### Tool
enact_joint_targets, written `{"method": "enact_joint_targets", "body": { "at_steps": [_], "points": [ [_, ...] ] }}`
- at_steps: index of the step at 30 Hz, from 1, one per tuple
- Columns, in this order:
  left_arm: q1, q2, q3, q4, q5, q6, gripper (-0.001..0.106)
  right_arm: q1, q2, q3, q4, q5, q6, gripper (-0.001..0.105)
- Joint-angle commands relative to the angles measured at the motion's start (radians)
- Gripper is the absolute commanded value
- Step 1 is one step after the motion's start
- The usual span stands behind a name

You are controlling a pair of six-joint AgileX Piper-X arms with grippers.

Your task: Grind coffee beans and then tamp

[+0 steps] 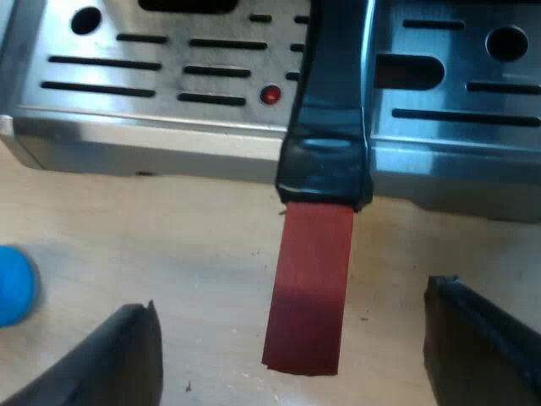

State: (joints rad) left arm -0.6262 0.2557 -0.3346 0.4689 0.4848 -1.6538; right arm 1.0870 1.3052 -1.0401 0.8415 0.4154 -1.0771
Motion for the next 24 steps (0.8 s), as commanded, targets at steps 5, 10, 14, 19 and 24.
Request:
{"method": "enact_joint_targets", "body": {
  "at_steps": [5,10,14,19,24],
  "points": [
    [-0.004,-0.005,-0.002,0.005,0.006,-0.011,0.066,-0.073,0.036,-0.010,-0.026,-0.016,-0.001,0.065],
    [-0.004,-0.005,-0.002,0.005,0.006,-0.011,0.066,-0.083,0.062,-0.010,-0.037,-0.017,-0.001,0.065],
    [-0.004,-0.005,-0.002,0.005,0.006,-0.011,0.066,-0.083,0.089,-0.010,-0.044,-0.034,-0.001,0.065],
    [-0.004,-0.005,-0.002,0.005,0.006,-0.011,0.066,-0.083,0.116,-0.001,-0.111,-0.028,-0.001,0.065],
    [-0.004,-0.005,-0.002,0.005,0.006,-0.011,0.066,-0.083,0.125,0.028,-0.159,-0.031,-0.001,0.065]
  ]
}}
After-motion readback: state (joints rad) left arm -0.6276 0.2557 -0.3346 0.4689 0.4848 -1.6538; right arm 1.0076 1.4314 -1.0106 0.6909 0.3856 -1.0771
